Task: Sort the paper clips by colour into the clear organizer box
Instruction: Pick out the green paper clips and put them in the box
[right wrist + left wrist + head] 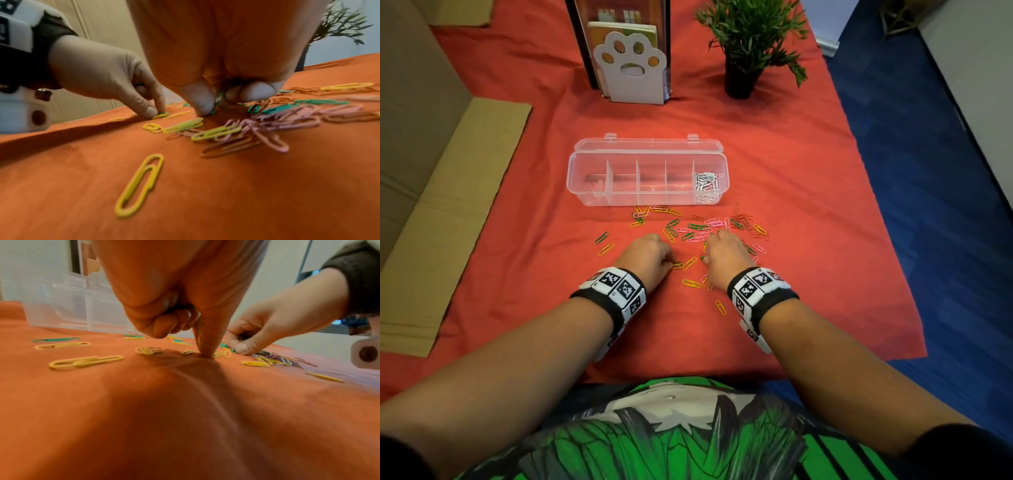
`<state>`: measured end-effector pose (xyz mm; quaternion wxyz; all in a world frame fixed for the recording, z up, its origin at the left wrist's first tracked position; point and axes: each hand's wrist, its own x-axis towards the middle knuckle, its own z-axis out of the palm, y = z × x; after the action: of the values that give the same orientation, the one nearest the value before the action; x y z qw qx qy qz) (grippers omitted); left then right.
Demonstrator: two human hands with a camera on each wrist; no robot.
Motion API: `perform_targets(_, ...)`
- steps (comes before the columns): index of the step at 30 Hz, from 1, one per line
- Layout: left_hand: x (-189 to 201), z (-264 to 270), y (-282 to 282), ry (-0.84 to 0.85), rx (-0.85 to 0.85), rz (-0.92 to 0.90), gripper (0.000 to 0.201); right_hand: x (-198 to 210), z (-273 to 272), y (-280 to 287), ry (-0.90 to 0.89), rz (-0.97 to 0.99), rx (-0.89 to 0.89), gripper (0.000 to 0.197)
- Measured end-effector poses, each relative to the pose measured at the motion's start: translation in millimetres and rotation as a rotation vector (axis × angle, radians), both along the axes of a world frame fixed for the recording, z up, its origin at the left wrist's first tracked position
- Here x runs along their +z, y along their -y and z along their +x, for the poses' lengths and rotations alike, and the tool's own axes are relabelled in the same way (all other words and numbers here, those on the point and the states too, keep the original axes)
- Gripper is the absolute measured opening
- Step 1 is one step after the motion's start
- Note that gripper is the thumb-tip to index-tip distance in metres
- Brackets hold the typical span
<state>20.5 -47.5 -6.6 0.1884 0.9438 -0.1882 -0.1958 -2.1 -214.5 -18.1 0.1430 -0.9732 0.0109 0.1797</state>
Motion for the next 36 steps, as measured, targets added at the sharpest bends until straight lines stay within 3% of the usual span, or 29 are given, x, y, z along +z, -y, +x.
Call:
perform_targets(4, -1.3, -1.3, -0.4, -0.007, -0.032, 0.01, 0.018, 9.6, 4.3, 8.8, -0.099, 0.297, -0.188, 0.005)
perform_targets(6, -2.5, -0.3, -2.9, -0.033, 0.039, -0.039, 0.013, 9.7, 5.6, 16.8, -0.111, 0.503, -0.355, 0.021)
perform_targets(9, 2.0, 3.0, -6.5, -0.091, 0.197, -0.178, 0.003, 11.3, 5.9, 27.1, -0.112, 0.777, -0.574, 0.026)
perform_targets(13, 4.1, 8.3, -11.1, -0.246, 0.354, -0.327, 0.013, 21.0, 6.3, 29.4, -0.212, 1.129, -0.72, 0.028)
perform_targets(15, 1.1, 9.7, -11.9, -0.372, 0.442, -0.508, 0.022, 26.1, 7.0, 24.5, -0.276, 1.254, -0.83, 0.022)
perform_targets(17, 1.7, 9.0, -10.8, -0.524, 0.559, -0.704, 0.028, 24.2, 8.4, 20.6, -0.282, 1.121, -0.821, 0.022)
perform_targets(21, 14.3, 10.0, -13.6, -0.792, 0.783, -0.954, 0.028, 17.5, 7.1, 11.3, -0.141, 0.304, -0.325, 0.007)
perform_targets(24, 17.8, 10.6, -18.6, -0.906, 0.884, -1.01, 0.024, 9.9, -0.6, 1.3, -0.075, 0.029, -0.099, 0.031)
perform_targets(27, 12.1, 15.4, -21.1, -0.707, 0.961, -0.912, 0.034, 4.2, -6.2, -7.7, -0.038, -0.06, -0.01, 0.04)
perform_targets(29, 8.5, 20.5, -31.3, -0.383, 0.865, -0.629, 0.039, 1.8, -6.5, -11.9, -0.083, -0.103, 0.03, 0.043)
perform_targets(32, 8.6, 25.6, -53.0, 0.012, 0.724, -0.201, 0.03, 9.6, 0.1, -9.4, -0.128, -0.061, 0.024, 0.036)
perform_targets(34, 10.7, 27.4, -65.5, 0.094, 0.708, -0.082, 0.024, 23.1, 5.5, -6.1, -0.215, 0.09, -0.022, 0.026)
perform_targets(36, 9.0, 27.6, -74.0, 0.094, 0.678, -0.005, 0.023, 32.1, 8.2, -1.2, -0.341, 0.453, -0.221, 0.02)
